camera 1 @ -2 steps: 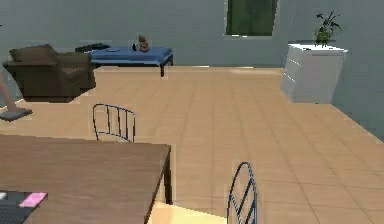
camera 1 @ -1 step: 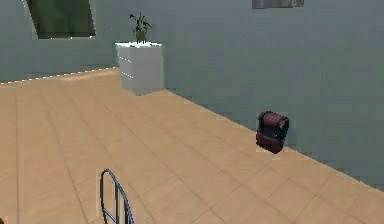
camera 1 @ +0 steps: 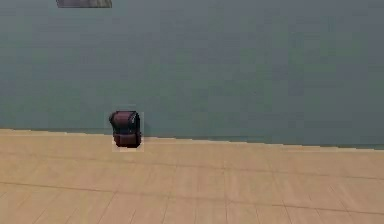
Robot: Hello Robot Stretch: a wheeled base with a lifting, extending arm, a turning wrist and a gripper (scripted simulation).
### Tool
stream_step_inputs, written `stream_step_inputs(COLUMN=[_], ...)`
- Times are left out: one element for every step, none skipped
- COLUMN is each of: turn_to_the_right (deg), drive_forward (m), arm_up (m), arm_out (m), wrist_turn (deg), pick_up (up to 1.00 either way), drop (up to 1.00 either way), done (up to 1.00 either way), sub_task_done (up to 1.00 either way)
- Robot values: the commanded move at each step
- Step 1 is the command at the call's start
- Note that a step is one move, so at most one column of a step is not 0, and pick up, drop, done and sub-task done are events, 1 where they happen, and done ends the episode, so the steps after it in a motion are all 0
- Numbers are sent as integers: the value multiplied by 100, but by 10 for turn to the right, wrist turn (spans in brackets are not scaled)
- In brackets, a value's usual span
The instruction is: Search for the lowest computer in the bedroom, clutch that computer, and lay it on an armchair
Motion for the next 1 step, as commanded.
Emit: stream_step_inputs(turn_to_the_right=[450], drive_forward=[0], arm_up=[0], arm_out=[0], wrist_turn=[0], pick_up=[0], drop=[0], done=[0], sub_task_done=[0])
